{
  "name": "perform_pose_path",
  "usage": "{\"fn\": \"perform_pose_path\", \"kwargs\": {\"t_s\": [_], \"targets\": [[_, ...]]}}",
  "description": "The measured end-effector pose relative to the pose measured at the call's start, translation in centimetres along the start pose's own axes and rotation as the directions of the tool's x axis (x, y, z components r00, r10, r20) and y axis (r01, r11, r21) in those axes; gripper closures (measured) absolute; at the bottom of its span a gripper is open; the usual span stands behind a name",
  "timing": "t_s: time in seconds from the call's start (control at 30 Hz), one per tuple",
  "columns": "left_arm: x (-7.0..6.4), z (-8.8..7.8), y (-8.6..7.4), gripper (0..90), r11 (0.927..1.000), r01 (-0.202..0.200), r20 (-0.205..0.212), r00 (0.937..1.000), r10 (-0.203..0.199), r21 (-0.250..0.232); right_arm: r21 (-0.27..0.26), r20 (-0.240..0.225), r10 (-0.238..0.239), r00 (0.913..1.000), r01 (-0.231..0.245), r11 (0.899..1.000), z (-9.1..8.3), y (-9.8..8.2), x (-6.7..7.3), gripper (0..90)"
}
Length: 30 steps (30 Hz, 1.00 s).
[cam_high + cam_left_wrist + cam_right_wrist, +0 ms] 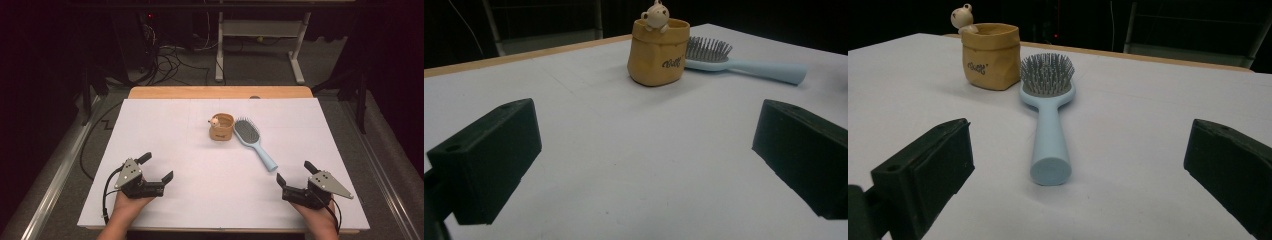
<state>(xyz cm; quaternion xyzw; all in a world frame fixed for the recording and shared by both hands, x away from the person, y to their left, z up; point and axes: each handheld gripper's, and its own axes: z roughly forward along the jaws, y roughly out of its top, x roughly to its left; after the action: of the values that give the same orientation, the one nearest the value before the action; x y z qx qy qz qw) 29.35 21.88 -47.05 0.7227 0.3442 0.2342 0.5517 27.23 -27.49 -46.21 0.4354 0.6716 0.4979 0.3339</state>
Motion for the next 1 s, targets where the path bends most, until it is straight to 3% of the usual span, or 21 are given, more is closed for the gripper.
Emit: {"fn": "perform_pose_path", "kwargs": {"t_s": [0.37,0.87,1.0], "targets": [[-0.15,0.15,0.06,0.0,0.9999,0.007,0.013,0.9999,-0.007,0.009,0.009,0.000,0.003,1.0000,-0.003,1.000,0.05,-0.22,-0.01,0.3],[-0.05,0.11,0.12,0.0,0.9999,0.012,0.001,0.9999,-0.012,0.001,0.013,-0.014,-0.004,0.9999,0.004,1.000,0.22,-0.07,0.11,0.3],[0.03,0.23,0.12,0.0,0.9994,0.021,0.006,0.9997,-0.021,0.029,0.010,-0.017,-0.007,0.9998,0.007,1.000,0.28,0.01,0.18,0.3]]}}
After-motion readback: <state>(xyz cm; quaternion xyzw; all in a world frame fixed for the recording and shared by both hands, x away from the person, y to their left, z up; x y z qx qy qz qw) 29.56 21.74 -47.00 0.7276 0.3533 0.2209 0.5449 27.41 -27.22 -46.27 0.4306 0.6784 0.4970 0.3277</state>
